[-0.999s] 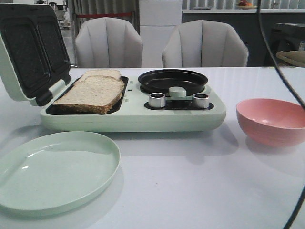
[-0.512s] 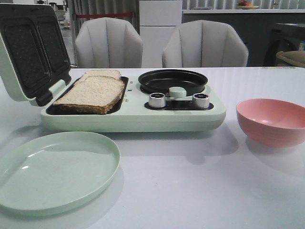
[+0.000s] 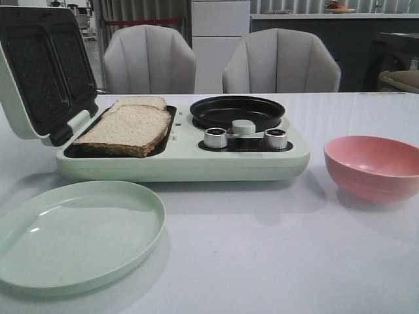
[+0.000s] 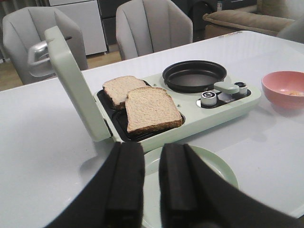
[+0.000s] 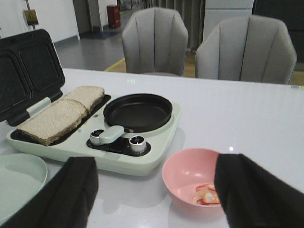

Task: Make breakfast with bread and shrimp
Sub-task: 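Release the bread and raise the right gripper away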

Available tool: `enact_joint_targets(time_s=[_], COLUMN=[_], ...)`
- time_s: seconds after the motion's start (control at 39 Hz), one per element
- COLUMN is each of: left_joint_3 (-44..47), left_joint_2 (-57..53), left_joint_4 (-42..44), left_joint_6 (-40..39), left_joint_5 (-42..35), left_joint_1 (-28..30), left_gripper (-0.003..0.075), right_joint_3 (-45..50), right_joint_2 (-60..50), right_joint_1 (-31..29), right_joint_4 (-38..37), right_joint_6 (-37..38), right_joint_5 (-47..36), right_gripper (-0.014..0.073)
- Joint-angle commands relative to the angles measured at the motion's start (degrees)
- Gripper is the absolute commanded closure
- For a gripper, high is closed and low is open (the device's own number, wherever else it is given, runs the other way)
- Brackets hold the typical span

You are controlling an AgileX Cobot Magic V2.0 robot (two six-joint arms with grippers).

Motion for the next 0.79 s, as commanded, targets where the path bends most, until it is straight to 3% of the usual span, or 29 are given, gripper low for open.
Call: enact_joint_targets(time_s=[0.0, 0.56, 0.77], left_joint_3=[-1.55, -1.55, -1.92], left_joint_2=[0.77, 0.89, 1.12], left_joint_4=[-0.92, -0.92, -1.15], left_joint_6=[-0.11, -0.11, -0.11], left_joint_5=[-4.54, -5.21, -10.29], left_joint_1=[-0.06, -0.06, -0.06], left_gripper=[0.0515, 0.0515, 0.0479], right_joint_3=[0.72, 4.54, 4.54], right_joint_2=[-3.75, -6.19, -6.19], right_joint_1=[-0.34, -0.34, -0.34], right_joint_4=[0.13, 0.13, 0.13], right_joint_6=[-0.14, -0.14, -0.14], right_joint_5=[-4.72, -2.66, -3.99], right_gripper=[-0.0010, -0.0010, -0.0010])
